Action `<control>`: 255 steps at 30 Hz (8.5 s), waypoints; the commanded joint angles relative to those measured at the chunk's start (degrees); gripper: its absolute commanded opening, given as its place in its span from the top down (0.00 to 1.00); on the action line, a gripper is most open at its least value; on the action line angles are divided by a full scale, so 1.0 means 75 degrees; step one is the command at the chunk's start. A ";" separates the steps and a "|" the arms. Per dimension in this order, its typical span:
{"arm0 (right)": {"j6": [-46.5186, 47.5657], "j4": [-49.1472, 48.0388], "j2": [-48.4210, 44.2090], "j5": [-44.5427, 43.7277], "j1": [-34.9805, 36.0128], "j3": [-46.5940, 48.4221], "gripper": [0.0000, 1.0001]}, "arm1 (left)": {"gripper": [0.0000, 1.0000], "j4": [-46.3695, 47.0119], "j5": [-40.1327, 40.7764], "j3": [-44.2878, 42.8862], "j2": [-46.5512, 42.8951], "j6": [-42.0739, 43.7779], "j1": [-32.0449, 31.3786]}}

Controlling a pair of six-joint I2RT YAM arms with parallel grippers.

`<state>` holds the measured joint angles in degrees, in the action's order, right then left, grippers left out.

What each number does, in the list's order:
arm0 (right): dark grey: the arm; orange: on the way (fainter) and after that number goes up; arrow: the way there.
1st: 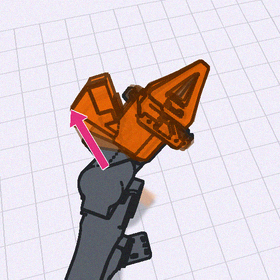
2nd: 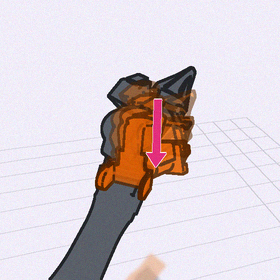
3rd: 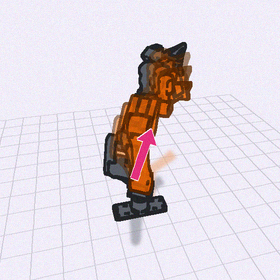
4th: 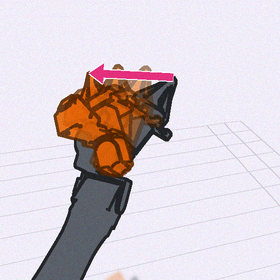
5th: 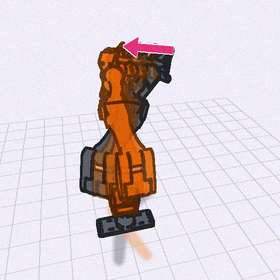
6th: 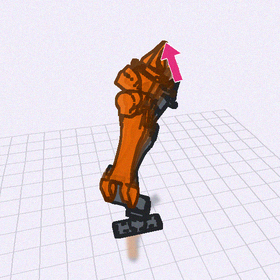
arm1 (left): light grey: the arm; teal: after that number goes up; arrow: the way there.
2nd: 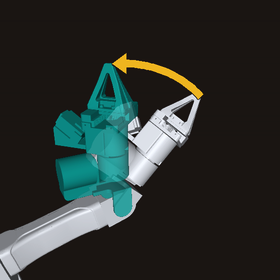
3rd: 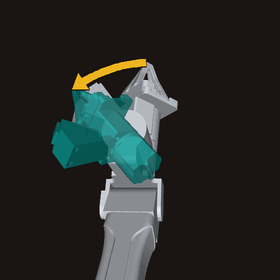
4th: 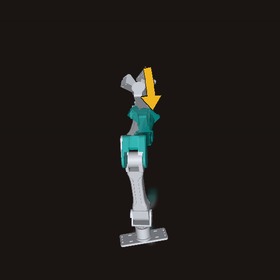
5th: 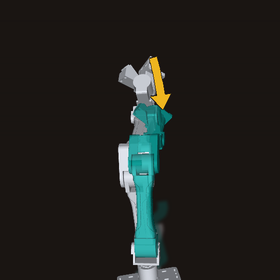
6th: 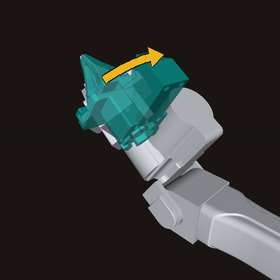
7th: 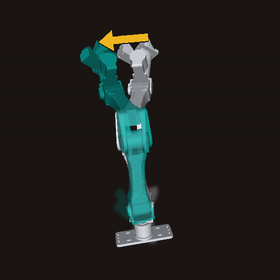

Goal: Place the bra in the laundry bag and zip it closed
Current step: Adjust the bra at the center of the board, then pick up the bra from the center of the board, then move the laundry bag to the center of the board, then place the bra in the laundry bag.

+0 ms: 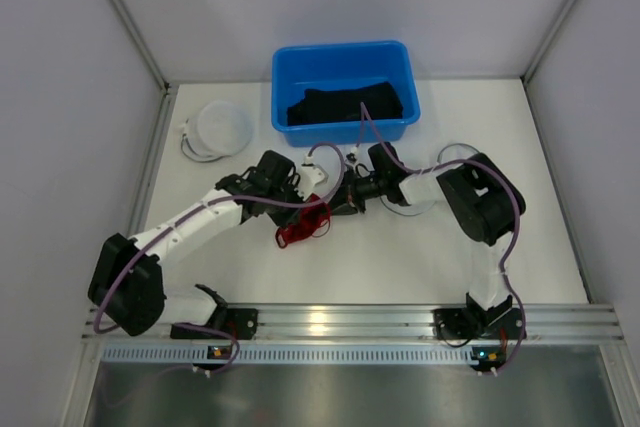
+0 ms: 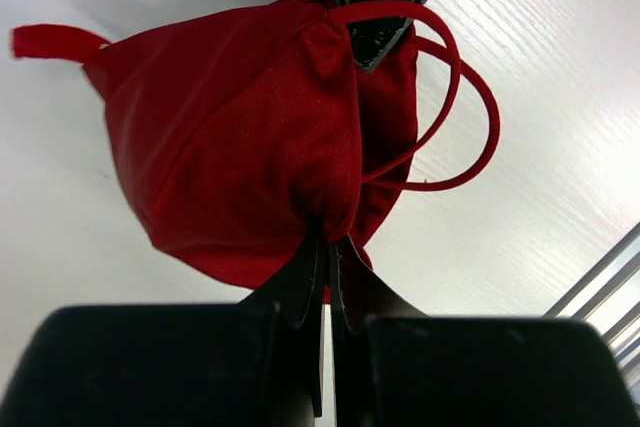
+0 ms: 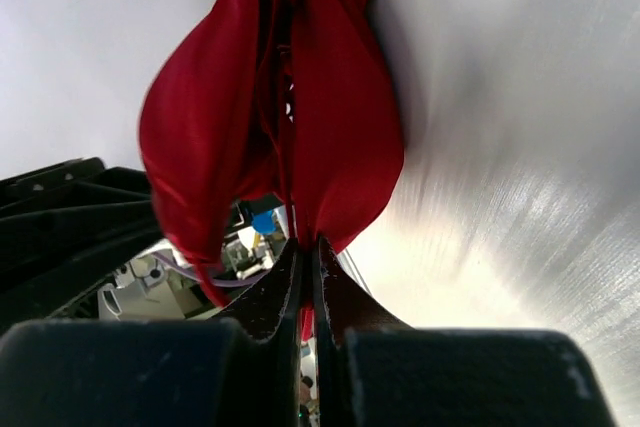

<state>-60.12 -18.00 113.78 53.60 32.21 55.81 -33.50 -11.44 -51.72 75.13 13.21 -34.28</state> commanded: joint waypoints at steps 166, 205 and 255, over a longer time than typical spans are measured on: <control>1.0736 1.0253 -0.1400 -0.2977 -0.3103 0.3353 1.00 | 1.00 0.2414 -0.4743 0.0170 -0.1275 -0.4607 0.1676; 0.9270 0.8892 -0.3943 -0.2191 -0.2196 0.1652 1.00 | 1.00 0.4588 -0.0705 -0.2548 0.4759 -0.7211 -0.1581; 0.8566 0.7849 -0.3369 -0.0854 -0.2572 0.0832 1.00 | 0.40 0.1230 -0.0659 -0.1965 0.1022 -0.4971 -0.2122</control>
<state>2.55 41.56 89.45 46.44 13.32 62.24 -27.51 -3.25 -70.26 83.13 -21.52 -53.39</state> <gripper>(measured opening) 0.014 0.628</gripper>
